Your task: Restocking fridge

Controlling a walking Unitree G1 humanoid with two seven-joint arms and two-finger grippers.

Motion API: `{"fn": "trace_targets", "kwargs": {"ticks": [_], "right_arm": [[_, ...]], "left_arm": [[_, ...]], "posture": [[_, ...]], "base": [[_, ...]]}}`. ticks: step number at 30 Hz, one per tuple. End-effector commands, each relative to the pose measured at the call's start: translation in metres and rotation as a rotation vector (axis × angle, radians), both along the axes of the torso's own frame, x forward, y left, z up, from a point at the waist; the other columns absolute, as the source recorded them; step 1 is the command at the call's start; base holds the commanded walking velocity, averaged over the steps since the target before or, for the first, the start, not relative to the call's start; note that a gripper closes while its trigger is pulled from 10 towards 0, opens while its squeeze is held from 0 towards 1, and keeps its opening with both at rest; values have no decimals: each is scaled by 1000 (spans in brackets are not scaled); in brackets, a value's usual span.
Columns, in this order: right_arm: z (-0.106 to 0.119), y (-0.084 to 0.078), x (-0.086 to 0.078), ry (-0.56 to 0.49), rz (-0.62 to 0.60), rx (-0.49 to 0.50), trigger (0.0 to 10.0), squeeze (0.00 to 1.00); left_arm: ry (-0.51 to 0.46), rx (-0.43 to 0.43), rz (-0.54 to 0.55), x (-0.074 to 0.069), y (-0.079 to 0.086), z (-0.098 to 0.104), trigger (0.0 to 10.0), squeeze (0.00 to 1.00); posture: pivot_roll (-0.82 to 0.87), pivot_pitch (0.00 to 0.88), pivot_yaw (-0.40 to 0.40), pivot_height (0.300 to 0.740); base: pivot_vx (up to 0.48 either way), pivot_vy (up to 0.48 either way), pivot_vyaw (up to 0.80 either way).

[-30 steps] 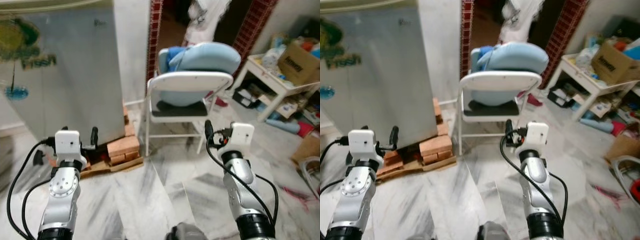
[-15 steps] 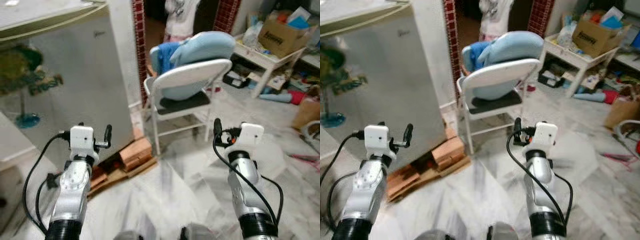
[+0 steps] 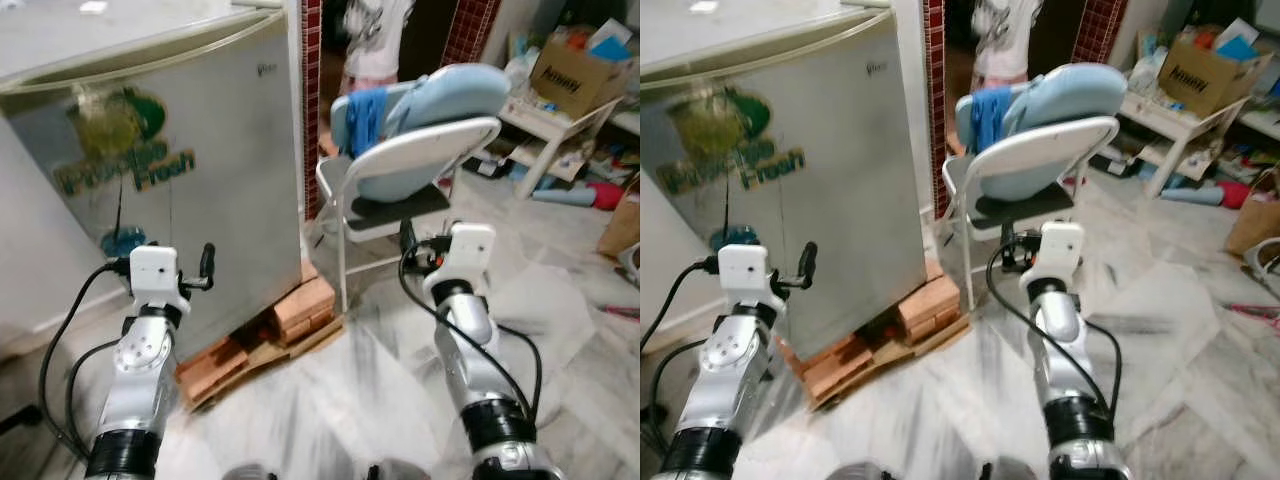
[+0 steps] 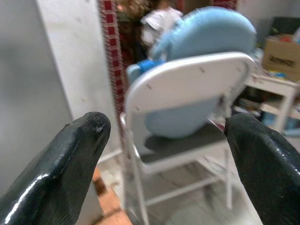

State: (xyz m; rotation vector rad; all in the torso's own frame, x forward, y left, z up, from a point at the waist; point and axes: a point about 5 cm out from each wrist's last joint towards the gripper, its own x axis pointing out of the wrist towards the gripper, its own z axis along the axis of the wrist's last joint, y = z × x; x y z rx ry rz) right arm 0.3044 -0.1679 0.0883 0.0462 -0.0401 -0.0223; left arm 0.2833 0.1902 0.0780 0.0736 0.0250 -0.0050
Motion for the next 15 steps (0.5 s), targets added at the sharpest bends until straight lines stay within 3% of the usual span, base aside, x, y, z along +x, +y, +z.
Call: {"fn": "trace_targets", "kwargs": {"ticks": [1,15], "right_arm": [[-7,-6,-4,24,-20,3,10000,0],[-12,-11,-5,42,-14,-17,10000,0]], "left_arm": [[4,-3,-20,-1,-6,-1,10000,0],[20,-16,-23,-8,-10,-7,10000,0]], "posture": [[-16,0,21,740],[-7,0,-3,740]], "base": [[0,480,0],[0,480,0]]}}
